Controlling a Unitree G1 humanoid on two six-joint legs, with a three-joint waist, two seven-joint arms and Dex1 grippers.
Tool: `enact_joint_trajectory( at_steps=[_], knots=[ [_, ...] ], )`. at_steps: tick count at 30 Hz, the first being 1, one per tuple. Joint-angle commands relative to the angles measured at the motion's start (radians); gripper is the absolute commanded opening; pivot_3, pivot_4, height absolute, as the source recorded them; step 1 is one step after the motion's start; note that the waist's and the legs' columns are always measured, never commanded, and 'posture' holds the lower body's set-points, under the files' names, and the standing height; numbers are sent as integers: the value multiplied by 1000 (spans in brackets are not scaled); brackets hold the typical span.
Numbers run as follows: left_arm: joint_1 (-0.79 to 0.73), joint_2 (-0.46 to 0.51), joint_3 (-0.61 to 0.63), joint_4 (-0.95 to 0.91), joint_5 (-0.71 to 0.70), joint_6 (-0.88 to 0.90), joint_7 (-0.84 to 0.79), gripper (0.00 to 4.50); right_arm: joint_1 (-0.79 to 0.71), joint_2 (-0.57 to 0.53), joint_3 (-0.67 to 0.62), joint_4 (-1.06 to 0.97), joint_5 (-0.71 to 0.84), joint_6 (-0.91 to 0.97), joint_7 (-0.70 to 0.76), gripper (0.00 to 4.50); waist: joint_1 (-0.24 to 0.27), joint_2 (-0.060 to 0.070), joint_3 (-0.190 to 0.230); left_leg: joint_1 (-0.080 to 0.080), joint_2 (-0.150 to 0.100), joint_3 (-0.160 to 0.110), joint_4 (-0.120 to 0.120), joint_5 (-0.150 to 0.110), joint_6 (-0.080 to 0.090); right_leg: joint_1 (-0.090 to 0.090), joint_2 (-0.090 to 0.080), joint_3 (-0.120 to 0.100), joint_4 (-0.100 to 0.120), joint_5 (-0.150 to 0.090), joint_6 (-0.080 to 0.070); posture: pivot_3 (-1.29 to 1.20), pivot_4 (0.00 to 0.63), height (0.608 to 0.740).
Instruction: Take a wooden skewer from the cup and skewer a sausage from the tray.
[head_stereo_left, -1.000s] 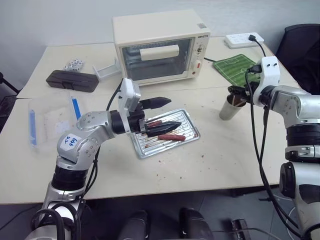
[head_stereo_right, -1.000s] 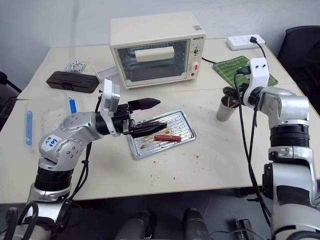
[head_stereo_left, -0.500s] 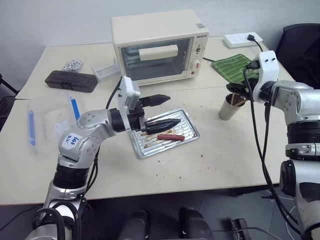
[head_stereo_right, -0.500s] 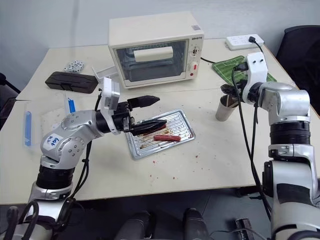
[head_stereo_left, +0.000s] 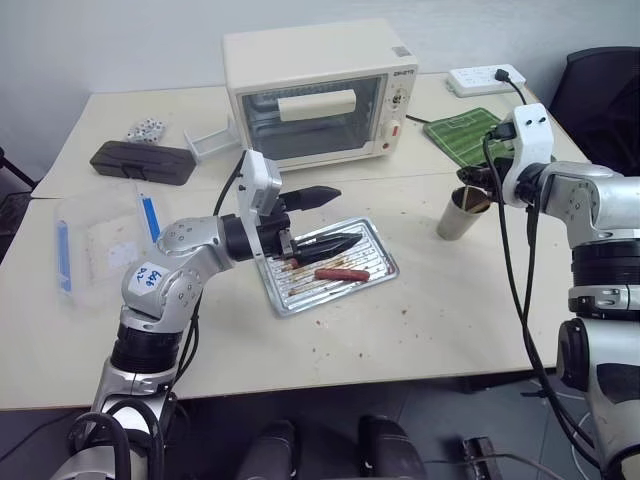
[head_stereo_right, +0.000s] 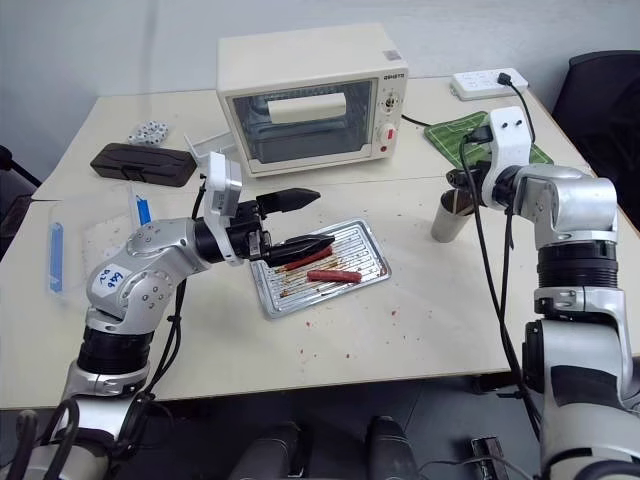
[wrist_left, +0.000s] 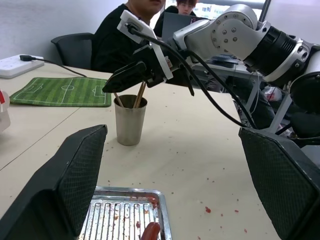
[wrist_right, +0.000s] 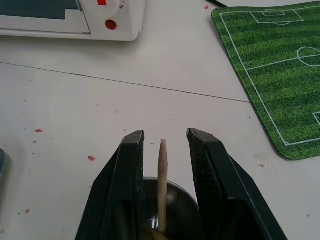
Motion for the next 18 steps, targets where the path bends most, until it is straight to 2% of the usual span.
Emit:
enact_joint_trajectory(
  at_steps=[1,7,13,18],
  knots=[
    [-16,7,12,-26,7,-21,-8,4500,1,5,-35,-20,9,5,-4,1377,0,0,0,0,0,0,0,0,0,0,0,0,0,0,0,0,150,740],
    [-24,7,12,-18,10,-23,-9,4500,8,24,-50,-17,5,14,-28,1377,-1,0,0,0,0,0,0,0,0,0,0,0,0,0,0,0,150,740],
    [-30,5,9,-12,12,-27,-14,4500,3,26,-54,-26,4,13,-36,29,0,0,0,0,0,0,0,0,0,0,0,0,0,0,0,0,150,740],
    [-30,0,5,-7,17,-31,-18,4500,2,21,-57,-49,7,31,-37,29,-1,0,0,0,0,0,0,0,0,0,0,0,0,0,0,0,150,740]
  ],
)
